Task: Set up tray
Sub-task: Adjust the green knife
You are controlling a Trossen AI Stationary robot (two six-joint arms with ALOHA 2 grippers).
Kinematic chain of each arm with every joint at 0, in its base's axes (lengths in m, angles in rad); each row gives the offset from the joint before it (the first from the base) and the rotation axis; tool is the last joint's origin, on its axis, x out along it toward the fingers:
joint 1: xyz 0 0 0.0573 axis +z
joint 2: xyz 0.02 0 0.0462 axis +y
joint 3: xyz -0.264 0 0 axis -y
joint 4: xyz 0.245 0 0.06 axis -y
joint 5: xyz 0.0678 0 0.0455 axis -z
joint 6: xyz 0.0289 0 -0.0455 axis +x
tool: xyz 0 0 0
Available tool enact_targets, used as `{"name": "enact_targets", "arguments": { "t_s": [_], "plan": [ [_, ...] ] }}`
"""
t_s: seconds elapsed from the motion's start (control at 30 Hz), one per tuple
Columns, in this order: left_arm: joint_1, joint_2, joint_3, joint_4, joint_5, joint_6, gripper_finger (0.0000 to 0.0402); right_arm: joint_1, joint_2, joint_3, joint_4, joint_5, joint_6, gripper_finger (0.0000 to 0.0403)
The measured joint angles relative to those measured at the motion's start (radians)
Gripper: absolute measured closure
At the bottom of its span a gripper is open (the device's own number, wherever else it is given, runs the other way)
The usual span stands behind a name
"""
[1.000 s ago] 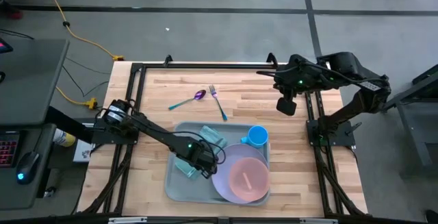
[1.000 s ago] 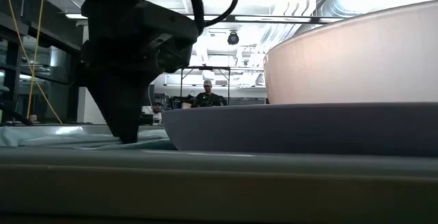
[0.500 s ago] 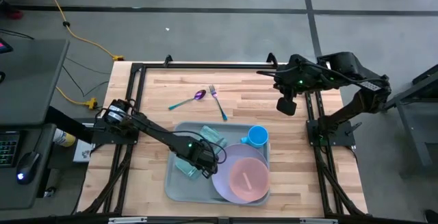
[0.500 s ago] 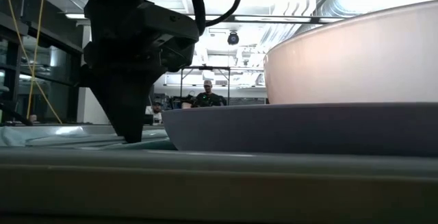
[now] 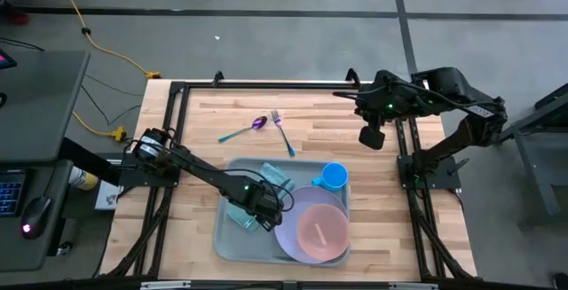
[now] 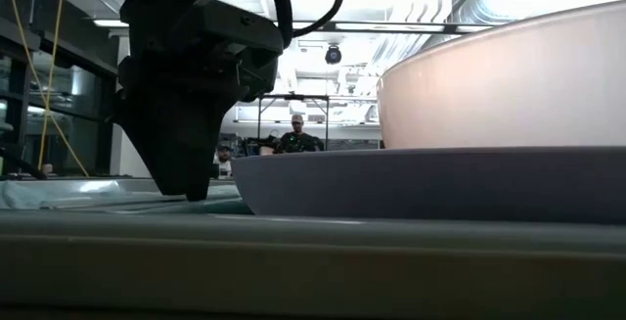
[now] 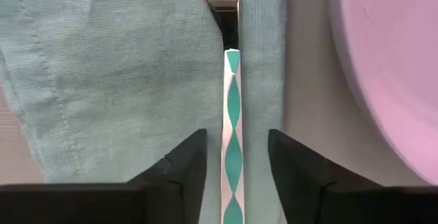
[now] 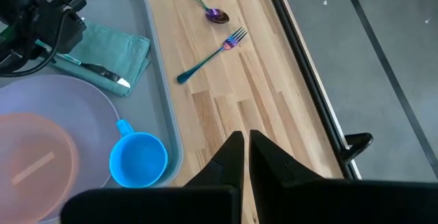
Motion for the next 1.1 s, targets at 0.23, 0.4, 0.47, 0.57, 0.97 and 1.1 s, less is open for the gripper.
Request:
{"name": "enact_targets", "arguments": {
  "t_s": [0.23,0.4,0.47,0.57,0.97,1.1],
  "plan": [
    [0.0,-0.016,0.001,-0.006,-0.008,0.016,0.0202,0.0,0.0,0.0,0.0,0.0,-0.004,0.0403],
    [0.001,-0.049,0.001,-0.04,-0.008,0.065,0.0222,0.0,0.0,0.0,0.0,0.0,-0.004,0.0403],
    [0.001,-0.071,0.001,-0.099,-0.01,0.095,0.0238,0.0,0.0,0.0,0.0,0.0,-0.004,0.0403],
    [0.001,-0.094,0.001,-0.157,-0.011,0.166,0.0276,0.0,0.0,0.0,0.0,0.0,-0.004,0.0403],
    [0.099,-0.108,0.0,-0.177,0.102,0.901,0.039,0.003,0.003,0.0,0.002,-0.076,0.02,0.0403],
    [0.162,-0.108,0.0,-0.234,0.1,1.116,0.0389,0.036,0.003,0.0,0.014,-0.09,0.043,0.0403]
  ]
}}
